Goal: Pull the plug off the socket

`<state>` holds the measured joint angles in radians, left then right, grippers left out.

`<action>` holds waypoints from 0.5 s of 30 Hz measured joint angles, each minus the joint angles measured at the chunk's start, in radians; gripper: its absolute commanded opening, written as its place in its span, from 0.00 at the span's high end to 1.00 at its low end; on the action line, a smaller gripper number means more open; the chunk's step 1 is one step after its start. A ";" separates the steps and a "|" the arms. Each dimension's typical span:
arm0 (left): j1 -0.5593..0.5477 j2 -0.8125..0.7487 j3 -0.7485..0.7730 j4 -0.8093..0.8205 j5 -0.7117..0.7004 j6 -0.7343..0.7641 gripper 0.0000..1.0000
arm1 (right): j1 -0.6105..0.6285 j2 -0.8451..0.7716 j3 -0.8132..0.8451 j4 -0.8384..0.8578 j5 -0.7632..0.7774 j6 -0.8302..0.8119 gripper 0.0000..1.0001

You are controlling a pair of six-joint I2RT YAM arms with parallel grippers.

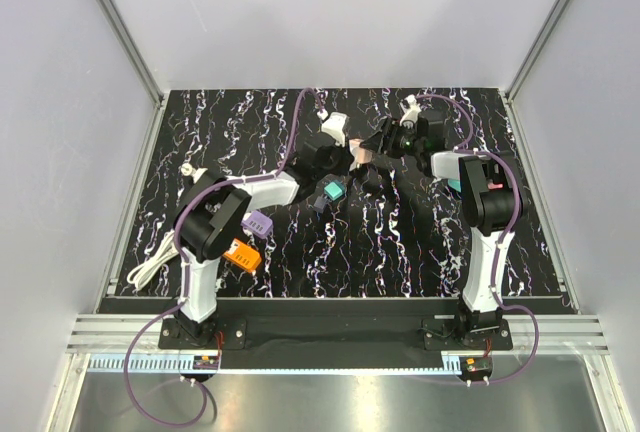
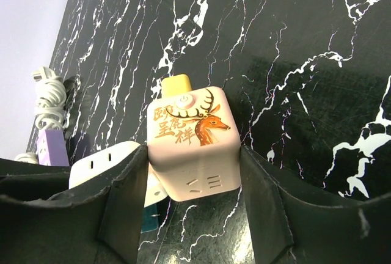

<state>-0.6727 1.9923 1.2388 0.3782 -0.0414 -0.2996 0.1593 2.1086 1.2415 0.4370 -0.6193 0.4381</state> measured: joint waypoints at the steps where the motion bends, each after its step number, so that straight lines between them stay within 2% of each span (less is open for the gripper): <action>1: 0.002 0.000 0.000 0.000 0.003 -0.004 1.00 | 0.000 -0.001 0.000 -0.002 0.000 -0.002 1.00; 6: 0.013 -0.002 0.000 0.010 0.032 -0.029 1.00 | 0.000 -0.002 0.001 0.007 -0.005 -0.006 0.99; 7: 0.014 -0.002 0.000 0.012 0.037 -0.032 1.00 | 0.000 -0.002 0.001 0.010 -0.011 -0.005 0.80; 8: 0.014 -0.002 0.000 0.013 0.040 -0.034 1.00 | -0.001 -0.002 0.001 0.010 -0.016 -0.004 0.74; 9: 0.014 -0.002 0.000 0.013 0.043 -0.037 1.00 | -0.002 -0.002 0.001 0.011 -0.023 -0.002 0.71; 11: 0.014 -0.002 0.000 0.013 0.047 -0.039 1.00 | -0.004 -0.001 0.000 0.015 -0.031 0.006 0.58; 15: 0.014 -0.002 0.000 0.014 0.057 -0.038 1.00 | -0.014 -0.001 -0.028 0.063 -0.053 0.037 0.49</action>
<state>-0.6586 1.9907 1.2388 0.3927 0.0154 -0.3378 0.1448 2.1078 1.2133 0.5003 -0.6724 0.4755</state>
